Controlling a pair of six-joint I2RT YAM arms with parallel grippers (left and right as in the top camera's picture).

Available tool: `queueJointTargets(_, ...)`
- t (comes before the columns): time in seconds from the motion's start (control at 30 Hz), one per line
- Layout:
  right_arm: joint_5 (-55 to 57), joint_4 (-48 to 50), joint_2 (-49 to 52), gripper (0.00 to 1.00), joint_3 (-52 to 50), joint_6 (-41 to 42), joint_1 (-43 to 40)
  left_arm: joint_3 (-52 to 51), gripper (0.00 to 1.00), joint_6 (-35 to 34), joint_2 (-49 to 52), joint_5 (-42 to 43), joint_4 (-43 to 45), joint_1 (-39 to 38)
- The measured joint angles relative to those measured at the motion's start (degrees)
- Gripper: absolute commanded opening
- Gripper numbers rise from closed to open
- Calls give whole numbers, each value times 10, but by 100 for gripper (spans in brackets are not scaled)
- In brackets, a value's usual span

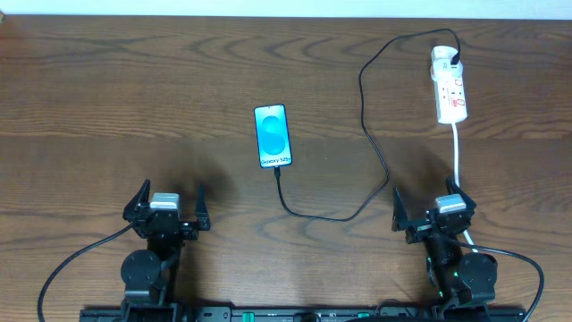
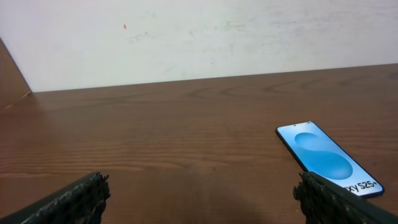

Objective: Plug charger to phone and switch on socket

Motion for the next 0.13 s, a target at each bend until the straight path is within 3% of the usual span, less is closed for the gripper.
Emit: queueJointTargets(0.13,0,0,0,99,0,0,0,0,98,0,0,0,0,0)
